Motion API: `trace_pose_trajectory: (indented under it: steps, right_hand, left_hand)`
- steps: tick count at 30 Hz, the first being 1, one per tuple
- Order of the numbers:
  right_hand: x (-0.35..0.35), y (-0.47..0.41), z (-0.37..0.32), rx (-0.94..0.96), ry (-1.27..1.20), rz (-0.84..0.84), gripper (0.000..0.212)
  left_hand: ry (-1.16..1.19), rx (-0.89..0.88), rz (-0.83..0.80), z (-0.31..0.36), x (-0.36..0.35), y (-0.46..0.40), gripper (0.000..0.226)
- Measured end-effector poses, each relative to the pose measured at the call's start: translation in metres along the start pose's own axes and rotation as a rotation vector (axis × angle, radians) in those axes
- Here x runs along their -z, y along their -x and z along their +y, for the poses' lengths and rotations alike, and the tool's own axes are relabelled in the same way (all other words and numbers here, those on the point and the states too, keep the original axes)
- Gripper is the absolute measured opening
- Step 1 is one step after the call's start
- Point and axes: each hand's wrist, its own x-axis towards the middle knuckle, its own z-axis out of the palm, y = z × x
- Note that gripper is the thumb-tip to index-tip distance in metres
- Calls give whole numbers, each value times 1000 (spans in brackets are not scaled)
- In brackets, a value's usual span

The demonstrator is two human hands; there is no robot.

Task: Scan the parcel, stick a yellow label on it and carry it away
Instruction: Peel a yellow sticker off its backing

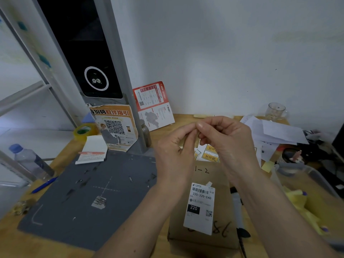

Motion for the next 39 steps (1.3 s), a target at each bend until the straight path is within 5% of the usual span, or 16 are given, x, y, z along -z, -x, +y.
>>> trace_pose_trajectory:
  steps: [14,32,39]
  right_hand:
    - [-2,5,4,107,47,43,14]
    - [0,9,21,699,717,225,4]
    - [-2,11,15,477,673,191,17]
  left_hand:
    - [201,159,-12,3,2,-3,23]
    - [295,246,-95,11,2,1,31]
    - [275,287,-54,12,4,-1,23]
